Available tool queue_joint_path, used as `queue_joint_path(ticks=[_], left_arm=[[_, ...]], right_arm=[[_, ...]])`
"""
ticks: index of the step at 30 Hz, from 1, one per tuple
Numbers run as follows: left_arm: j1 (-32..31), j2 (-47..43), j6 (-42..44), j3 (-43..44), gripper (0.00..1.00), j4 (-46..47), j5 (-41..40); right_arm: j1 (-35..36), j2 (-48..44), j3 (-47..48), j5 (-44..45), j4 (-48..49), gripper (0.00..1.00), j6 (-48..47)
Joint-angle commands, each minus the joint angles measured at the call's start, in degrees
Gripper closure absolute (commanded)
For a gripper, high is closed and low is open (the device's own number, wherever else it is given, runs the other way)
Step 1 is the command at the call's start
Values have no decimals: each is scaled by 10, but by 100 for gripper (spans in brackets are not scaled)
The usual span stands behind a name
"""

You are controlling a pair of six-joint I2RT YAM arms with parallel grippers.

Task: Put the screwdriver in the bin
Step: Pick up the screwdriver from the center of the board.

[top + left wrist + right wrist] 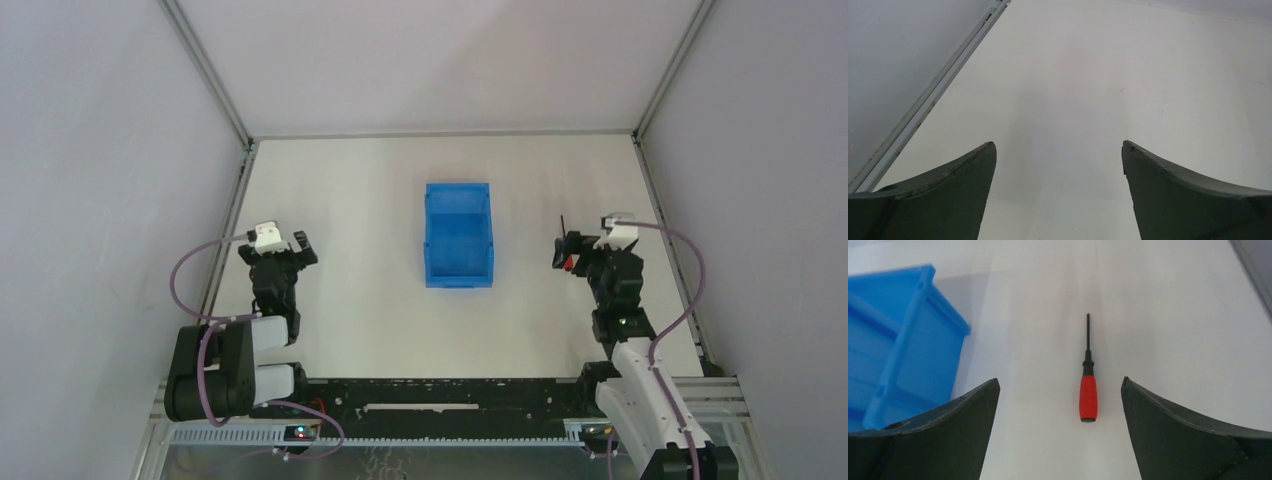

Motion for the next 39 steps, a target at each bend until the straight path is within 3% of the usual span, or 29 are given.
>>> queue_joint_path(ticks=[1, 9, 16, 25, 39], left_arm=[[-4, -7, 10, 24, 0, 18, -5], [-4, -7, 9, 25, 0, 18, -4], [-3, -7, 10, 24, 0, 18, -5], [-4, -7, 10, 25, 0, 18, -5], [-4, -7, 10, 25, 0, 18, -4]], right_arm=[[4, 28, 109, 73, -160, 0, 53], [8, 78, 271, 89, -360, 0, 102], [10, 175, 425, 104, -546, 0, 124], [21, 248, 482, 97, -583, 0, 91], [22, 409, 483, 74, -508, 1, 45]])
